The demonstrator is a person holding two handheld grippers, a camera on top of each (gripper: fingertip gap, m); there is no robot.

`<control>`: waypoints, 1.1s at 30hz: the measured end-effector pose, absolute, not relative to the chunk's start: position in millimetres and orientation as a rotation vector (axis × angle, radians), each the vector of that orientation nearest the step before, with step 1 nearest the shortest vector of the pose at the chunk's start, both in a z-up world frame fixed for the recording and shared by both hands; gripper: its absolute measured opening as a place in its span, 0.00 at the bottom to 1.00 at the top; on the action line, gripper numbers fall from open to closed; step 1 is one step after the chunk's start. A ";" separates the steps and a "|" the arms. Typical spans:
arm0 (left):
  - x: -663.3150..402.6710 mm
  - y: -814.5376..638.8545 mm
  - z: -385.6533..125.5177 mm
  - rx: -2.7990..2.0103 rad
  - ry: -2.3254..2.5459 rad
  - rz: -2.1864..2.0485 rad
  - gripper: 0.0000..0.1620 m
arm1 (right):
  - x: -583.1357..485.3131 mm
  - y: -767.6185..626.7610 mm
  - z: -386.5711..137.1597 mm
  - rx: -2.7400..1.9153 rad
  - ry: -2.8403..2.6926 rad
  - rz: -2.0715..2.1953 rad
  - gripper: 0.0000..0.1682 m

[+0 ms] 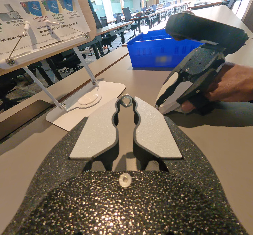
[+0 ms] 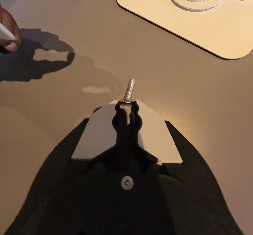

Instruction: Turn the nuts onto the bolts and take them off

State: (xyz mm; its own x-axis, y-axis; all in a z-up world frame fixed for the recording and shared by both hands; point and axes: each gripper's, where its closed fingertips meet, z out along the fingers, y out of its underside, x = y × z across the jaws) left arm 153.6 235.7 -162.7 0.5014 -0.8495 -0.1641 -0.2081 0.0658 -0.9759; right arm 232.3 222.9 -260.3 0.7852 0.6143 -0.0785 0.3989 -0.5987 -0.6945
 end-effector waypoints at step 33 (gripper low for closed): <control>157.5 188.0 -119.7 -1.192 1.009 -1.178 0.11 | 190.1 180.6 -135.4 -1.359 -1.235 1.486 0.11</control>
State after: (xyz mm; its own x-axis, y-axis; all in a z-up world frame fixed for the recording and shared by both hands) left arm 157.5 188.0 -119.7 0.1345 -0.9905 0.0269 0.1255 -0.0099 -0.9920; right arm 190.1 180.6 -135.4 -0.1450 0.9568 -0.2520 0.0725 -0.2437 -0.9671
